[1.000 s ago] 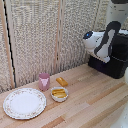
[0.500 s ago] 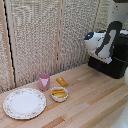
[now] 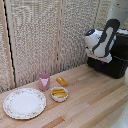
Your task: Extend the gripper towards the air fryer handle. Grasp the air fryer handle and pull it to open the air fryer. Release the air fryer handle and move the gripper to the bread. Grasp the bread with the gripper and move it to the air fryer basket. Release the bread inside the air fryer and retract the gripper.
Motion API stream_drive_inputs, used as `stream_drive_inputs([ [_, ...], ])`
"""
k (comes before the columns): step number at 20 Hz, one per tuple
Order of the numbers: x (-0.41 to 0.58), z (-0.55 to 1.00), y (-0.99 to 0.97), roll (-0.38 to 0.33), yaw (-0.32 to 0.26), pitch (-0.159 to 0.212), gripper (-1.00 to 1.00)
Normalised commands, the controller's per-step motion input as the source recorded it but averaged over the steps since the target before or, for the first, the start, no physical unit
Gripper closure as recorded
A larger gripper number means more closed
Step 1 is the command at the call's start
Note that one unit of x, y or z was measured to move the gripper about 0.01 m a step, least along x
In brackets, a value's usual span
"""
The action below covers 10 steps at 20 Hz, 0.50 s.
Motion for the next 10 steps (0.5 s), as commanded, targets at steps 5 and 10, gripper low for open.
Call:
stream_drive_inputs([
  [5,-0.138,0.00,0.79,0.111,-0.072,-0.030,1.00],
  [10,-0.320,-0.14,0.94,0.004,-0.023,-0.106,1.00],
])
